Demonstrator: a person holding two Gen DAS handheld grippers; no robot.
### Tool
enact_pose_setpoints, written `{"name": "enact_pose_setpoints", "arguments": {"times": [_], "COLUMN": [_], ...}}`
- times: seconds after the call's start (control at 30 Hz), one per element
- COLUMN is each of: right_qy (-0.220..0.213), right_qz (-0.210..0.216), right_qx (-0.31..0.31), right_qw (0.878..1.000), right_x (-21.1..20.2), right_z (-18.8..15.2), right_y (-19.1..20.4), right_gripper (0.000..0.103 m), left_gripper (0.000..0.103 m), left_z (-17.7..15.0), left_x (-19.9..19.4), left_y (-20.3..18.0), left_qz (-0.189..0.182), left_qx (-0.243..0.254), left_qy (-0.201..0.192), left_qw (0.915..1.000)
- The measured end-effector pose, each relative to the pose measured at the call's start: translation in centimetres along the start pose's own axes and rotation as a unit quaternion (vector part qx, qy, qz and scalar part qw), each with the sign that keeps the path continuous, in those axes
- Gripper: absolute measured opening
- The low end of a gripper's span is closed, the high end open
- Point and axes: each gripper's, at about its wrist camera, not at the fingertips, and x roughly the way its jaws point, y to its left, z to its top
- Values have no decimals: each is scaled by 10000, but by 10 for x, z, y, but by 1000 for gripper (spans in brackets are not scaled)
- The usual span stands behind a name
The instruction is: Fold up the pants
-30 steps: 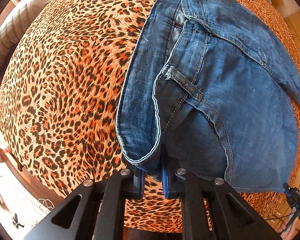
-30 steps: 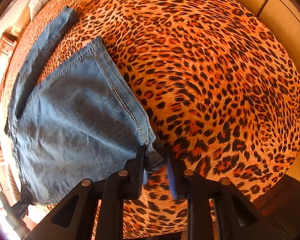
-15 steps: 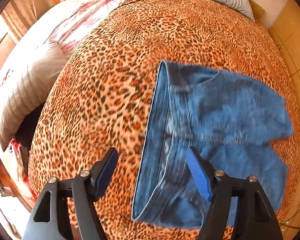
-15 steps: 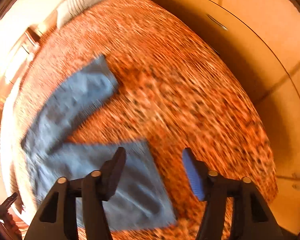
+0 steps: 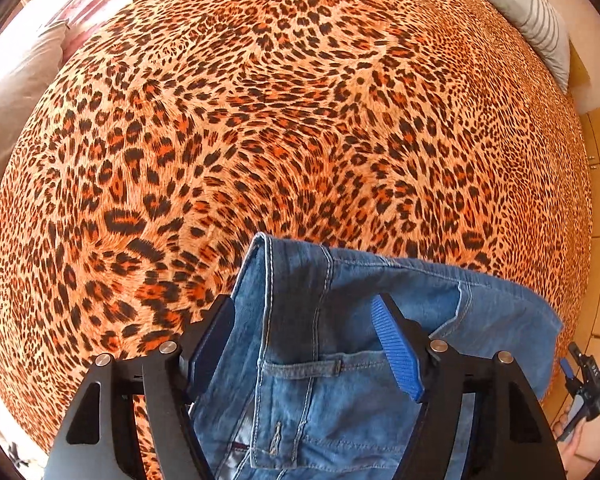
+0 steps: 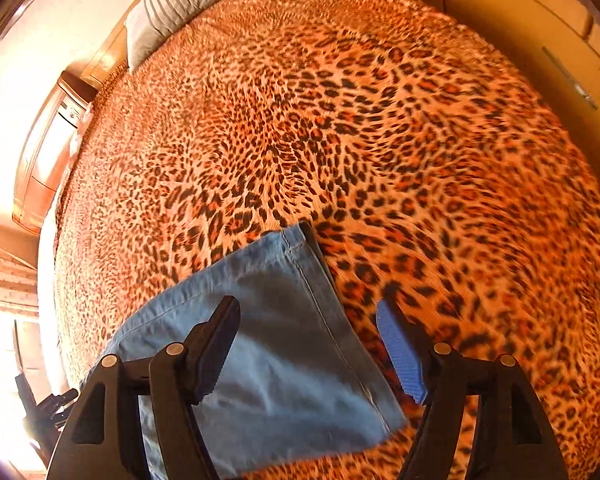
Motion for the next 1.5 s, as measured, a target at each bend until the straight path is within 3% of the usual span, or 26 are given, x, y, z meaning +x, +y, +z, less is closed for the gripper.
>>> {"name": "enact_pose_setpoints", "arguments": {"times": [0.1, 0.17, 0.23, 0.3, 0.33, 0.37, 0.4, 0.43, 0.6, 0.63, 0.8, 0.93, 1.13, 1.27, 1.33, 1.37, 1.47, 1.5], "right_qy": [55, 197, 194, 137, 120, 115, 105, 62, -491, -547, -848, -1075, -1381, -1294, -1062, -932, -115, 118], "right_qz": [44, 252, 62, -498, -717, -981, -1073, -1109, -834, -684, -373, -70, 411, 151, -108, -222, -1002, -1168], "right_qx": [-43, -52, -271, -804, -1003, -1289, -1409, -1506, -1394, -1354, -1322, -1335, -1128, -1164, -1181, -1202, -1269, -1244], "right_qw": [10000, 9995, 9994, 9954, 9923, 9867, 9841, 9823, 9855, 9869, 9869, 9852, 9831, 9846, 9873, 9881, 9868, 9853], "right_x": [23, 37, 44, 48, 50, 51, 52, 48, 8, -4, -53, -96, -164, -178, -170, -163, -118, -110], "right_z": [3, 2, -6, -15, -18, -23, -26, -30, -46, -50, -66, -90, -162, -224, -262, -275, -323, -335], "right_y": [8, 13, 28, 48, 54, 64, 68, 72, 75, 71, 67, 56, 18, -18, -41, -50, -79, -86], "right_gripper": [72, 73, 75, 71, 57, 30, 19, 7, 7, 7, 6, 6, 6, 6, 7, 12, 13, 13], "left_gripper": [72, 72, 69, 49, 45, 25, 7, 7, 5, 5, 5, 5, 5, 5, 5, 5, 5, 6], "left_z": [13, 20, 19, 22, 22, 21, 21, 21, 4, -1, -38, -81, -177, -241, -257, -267, -285, -287], "left_x": [13, 37, 51, 70, 73, 73, 73, 73, 36, 28, -16, -62, -129, -127, -104, -86, -40, -41], "left_y": [9, 10, 5, -3, -7, -10, -10, -9, -17, -22, -39, -38, -20, 15, 32, 40, 66, 71], "left_qz": [-111, -207, -372, -259, -73, 70, 147, 175, 441, 734, 1094, 1037, 778, 642, 667, 758, 868, 768], "left_qx": [-165, -189, -85, 162, 312, 423, 449, 428, 721, 766, 1275, 1367, 1417, 1249, 1152, 1075, 779, 670], "left_qy": [-87, 125, 395, 452, 345, 232, 213, 209, -554, -463, -1275, -1849, -2363, -2037, -1630, -1321, -385, -302], "left_qw": [9998, 9995, 9985, 9985, 9989, 9988, 9987, 9987, 9949, 9933, 9775, 9677, 9581, 9689, 9776, 9825, 9924, 9943]}}
